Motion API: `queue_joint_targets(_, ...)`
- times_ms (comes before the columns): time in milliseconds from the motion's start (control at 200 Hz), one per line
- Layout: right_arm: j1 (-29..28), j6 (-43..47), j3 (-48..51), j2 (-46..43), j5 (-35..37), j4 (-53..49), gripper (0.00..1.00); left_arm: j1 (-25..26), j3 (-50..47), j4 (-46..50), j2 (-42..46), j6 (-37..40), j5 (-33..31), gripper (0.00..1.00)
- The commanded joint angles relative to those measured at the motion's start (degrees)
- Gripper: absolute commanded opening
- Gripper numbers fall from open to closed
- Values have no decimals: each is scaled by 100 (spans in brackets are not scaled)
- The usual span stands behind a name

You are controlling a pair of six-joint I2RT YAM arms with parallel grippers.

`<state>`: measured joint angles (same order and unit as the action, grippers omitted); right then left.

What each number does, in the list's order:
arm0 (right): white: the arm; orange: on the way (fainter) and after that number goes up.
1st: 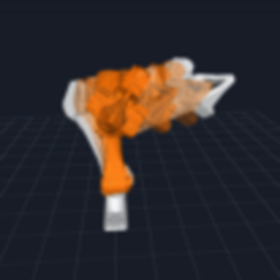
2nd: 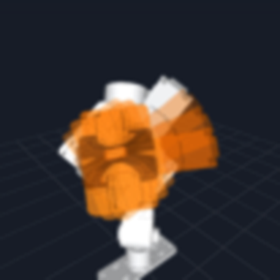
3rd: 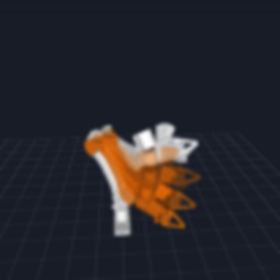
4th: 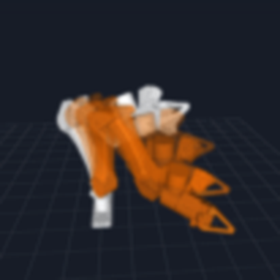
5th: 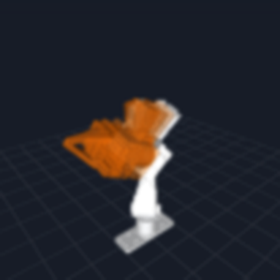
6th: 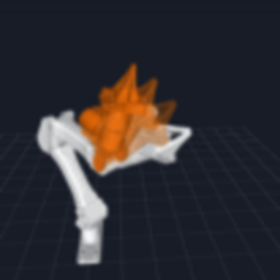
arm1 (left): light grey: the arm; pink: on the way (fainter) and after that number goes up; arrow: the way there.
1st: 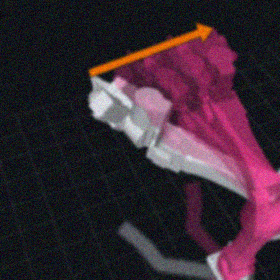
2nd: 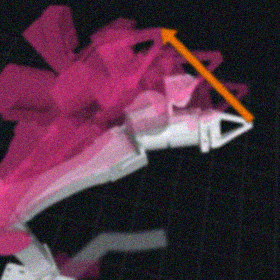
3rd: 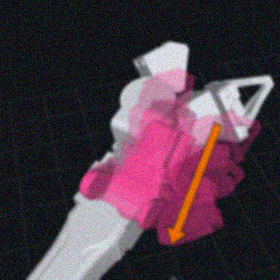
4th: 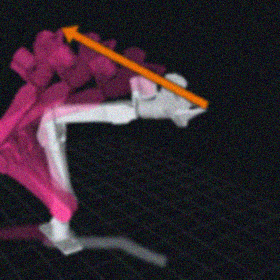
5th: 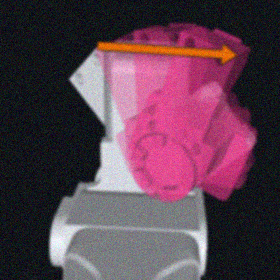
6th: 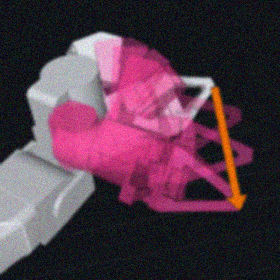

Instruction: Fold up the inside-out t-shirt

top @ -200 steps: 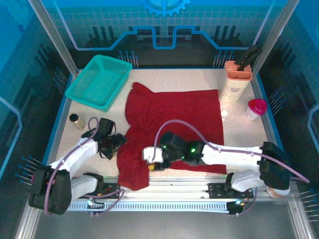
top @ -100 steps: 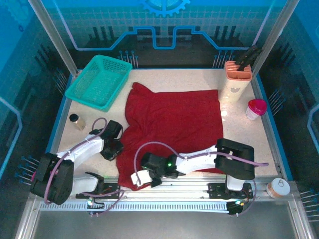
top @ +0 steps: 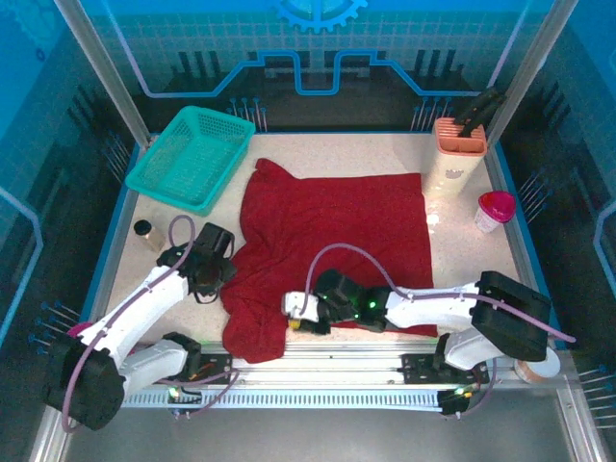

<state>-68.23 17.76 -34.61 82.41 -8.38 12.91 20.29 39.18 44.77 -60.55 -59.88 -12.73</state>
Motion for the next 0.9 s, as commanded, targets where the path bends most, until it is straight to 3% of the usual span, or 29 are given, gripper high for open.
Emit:
queue_joint_targets(0, -602, 722, -323, 460, -172, -188, 58, 147, 54, 302, -159, -257, -104, 46)
queue_joint_targets(110, -694, 174, -704, 1225, -33, 352, 62, 187, -123, 309, -218, -492, -424, 56)
queue_joint_targets(175, -723, -104, -798, 1591, 462, 640, 59, 185, -319, 20, -270, -391, -399, 60)
queue_joint_targets(215, -727, -259, -856, 1757, 781, 671, 44, 183, -426, -40, -366, -449, -400, 60)
queue_joint_targets(290, -719, -513, -752, 1675, 1072, 760, 0, 185, -651, -173, -595, -599, -413, 61)
queue_joint_targets(390, -431, -1149, -205, 1114, 560, 1337, 0, 170, -953, -463, -858, -758, -612, 56)
queue_joint_targets(450, -77, -1728, 158, 780, 182, 1723, 0, 136, -944, -496, -967, -737, -742, 46)
queue_joint_targets(535, 278, -2114, 670, 496, 290, 2110, 0, 27, -880, -496, -983, -659, -847, 28)
queue_joint_targets(635, 332, -1592, 825, 400, 583, 1621, 0, -82, -742, -447, -769, -322, -800, 8)
queue_joint_targets(751, 165, -966, 850, 284, 712, 1246, 0, -122, -526, 118, -299, -189, -1081, 2)
queue_joint_targets(801, 136, -724, 866, 189, 334, 1216, 0, -139, -461, 299, -63, -50, -1245, 1)
queue_joint_targets(861, 85, -448, 813, 81, -285, 1094, 10, -157, -358, 504, 151, 193, -1382, 0)
queue_joint_targets(896, 40, -392, 758, 48, -512, 1072, 8, -157, -286, 713, 228, 173, -1528, 0)
